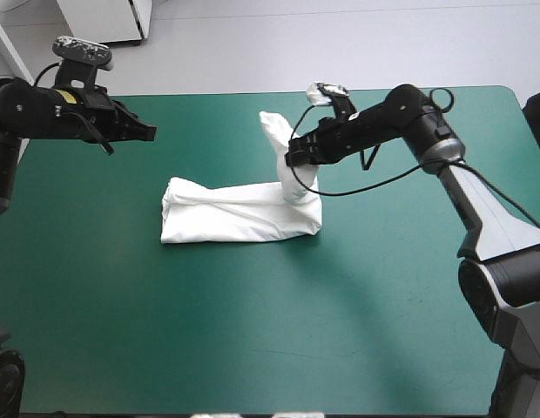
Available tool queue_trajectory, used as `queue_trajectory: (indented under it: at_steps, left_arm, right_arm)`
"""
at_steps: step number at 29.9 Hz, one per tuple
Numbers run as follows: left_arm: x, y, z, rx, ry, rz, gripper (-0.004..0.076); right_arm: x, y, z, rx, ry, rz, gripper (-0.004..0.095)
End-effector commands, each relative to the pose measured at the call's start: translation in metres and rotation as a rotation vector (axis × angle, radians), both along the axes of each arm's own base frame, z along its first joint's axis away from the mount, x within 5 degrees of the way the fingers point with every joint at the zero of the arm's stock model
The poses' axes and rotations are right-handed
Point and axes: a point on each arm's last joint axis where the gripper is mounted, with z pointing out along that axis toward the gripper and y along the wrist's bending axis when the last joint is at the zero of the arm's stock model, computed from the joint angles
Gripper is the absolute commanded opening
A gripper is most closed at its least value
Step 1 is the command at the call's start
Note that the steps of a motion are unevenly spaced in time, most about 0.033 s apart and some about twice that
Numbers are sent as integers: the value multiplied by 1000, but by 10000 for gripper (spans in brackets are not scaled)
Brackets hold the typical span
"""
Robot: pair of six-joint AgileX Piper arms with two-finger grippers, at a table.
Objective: Fold the cloth
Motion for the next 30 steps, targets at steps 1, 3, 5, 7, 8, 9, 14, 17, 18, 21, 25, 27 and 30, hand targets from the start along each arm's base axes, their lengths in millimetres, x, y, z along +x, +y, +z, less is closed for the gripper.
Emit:
queue_trajectory:
  at_steps: [1, 3, 5, 7, 8, 9, 14, 17, 18, 21, 25, 27, 30]
  left_arm:
    - [-29, 8, 33, -2, -136, 56, -9]
    - [-35, 11, 36, 4, -143, 81, -9]
    - [-39, 12, 37, 10, -149, 85, -9]
    - [-42, 12, 36, 8, -144, 87, -9]
    - [-43, 12, 36, 6, -143, 88, -9]
    - [-43, 12, 35, 4, -139, 90, -9]
    - [-46, 13, 30, 6, -125, 93, -9]
    - [-48, 13, 31, 7, -128, 94, -9]
    - [-48, 13, 32, 7, -130, 94, -9]
    - [-49, 13, 32, 7, -132, 94, -9]
    - [-52, 14, 34, 6, -139, 94, -9]
    - [-52, 14, 34, 6, -138, 94, -9]
    - [-52, 14, 33, 6, -137, 94, -9]
  right_arm:
    - [-12, 31, 31, 114, -94, 27, -17]
    - [-13, 49, 28, 127, -94, 59, -17]
    - [-13, 68, 25, 156, -87, 94, -17]
    - [-12, 85, 22, 181, -89, 121, -17]
    - [-11, 94, 19, 190, -88, 133, -17]
    - [-10, 103, 15, 198, -82, 145, -17]
    - [-7, 141, -11, 201, -63, 206, -17]
    - [-4, 154, -30, 189, -38, 222, -17]
    - [-3, 157, -36, 183, -27, 225, -16]
    - [-5, 160, -46, 161, -10, 279, 8]
    - [-10, 159, -41, 148, -20, 349, 167]
    - [-12, 158, -34, 150, -32, 372, 292]
    - [-16, 157, -18, 160, -59, 409, 472]
